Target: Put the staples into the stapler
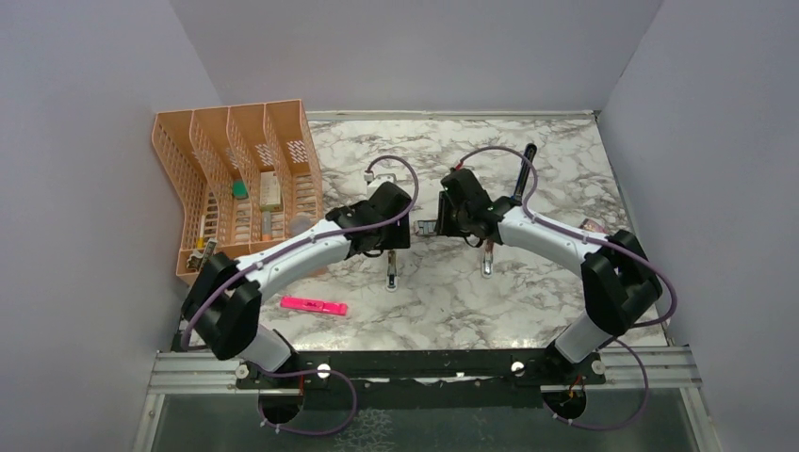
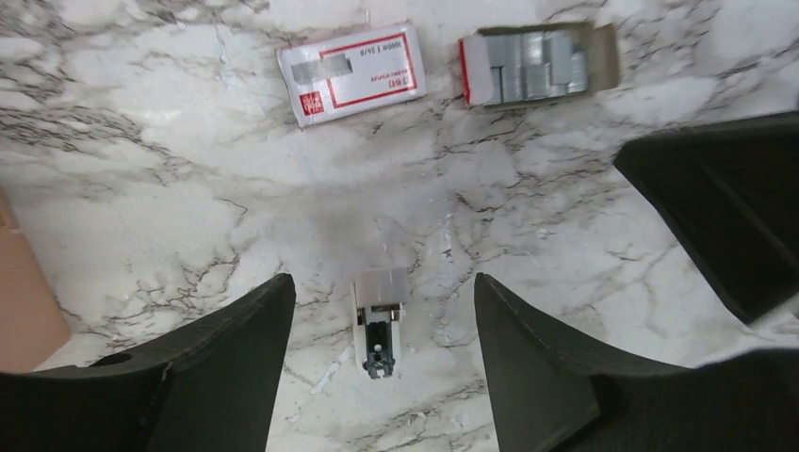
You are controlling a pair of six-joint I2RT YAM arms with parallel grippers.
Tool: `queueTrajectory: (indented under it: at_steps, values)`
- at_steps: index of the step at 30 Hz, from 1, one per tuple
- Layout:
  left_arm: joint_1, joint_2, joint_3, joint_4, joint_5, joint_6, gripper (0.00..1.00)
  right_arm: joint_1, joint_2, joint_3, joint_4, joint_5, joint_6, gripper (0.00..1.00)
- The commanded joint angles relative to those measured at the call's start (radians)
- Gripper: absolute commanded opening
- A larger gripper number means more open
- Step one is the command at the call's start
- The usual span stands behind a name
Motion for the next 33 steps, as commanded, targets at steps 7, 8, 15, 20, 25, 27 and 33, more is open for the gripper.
queueTrajectory:
  at_steps: [7,8,15,20,25,27,33]
  values:
    - [0.006,-0.346,-0.067,0.065,-0.188,0.081,0.72,-0.021,0.169,0.203,-0.057,0.035,-0.125,0.34]
    - [0.008,-0.366,-0.08,0.075,-0.2,0.087,0.72,-0.021,0.186,0.218,-0.067,0.031,-0.127,0.35]
    - [0.019,-0.47,-0.183,0.155,-0.266,0.118,0.72,-0.021,0.289,0.295,-0.118,0.047,-0.131,0.37]
    - [0.034,-0.471,-0.213,0.179,-0.259,0.133,0.72,-0.021,0.334,0.329,-0.137,0.069,-0.122,0.37]
    - [0.05,-0.449,-0.222,0.177,-0.237,0.131,0.72,-0.021,0.375,0.354,-0.148,0.077,-0.108,0.36]
    - [0.056,-0.447,-0.226,0.177,-0.225,0.128,0.72,-0.021,0.381,0.355,-0.141,0.086,-0.102,0.35]
    - [0.068,-0.443,-0.235,0.177,-0.212,0.125,0.72,-0.021,0.394,0.36,-0.12,0.108,-0.085,0.33]
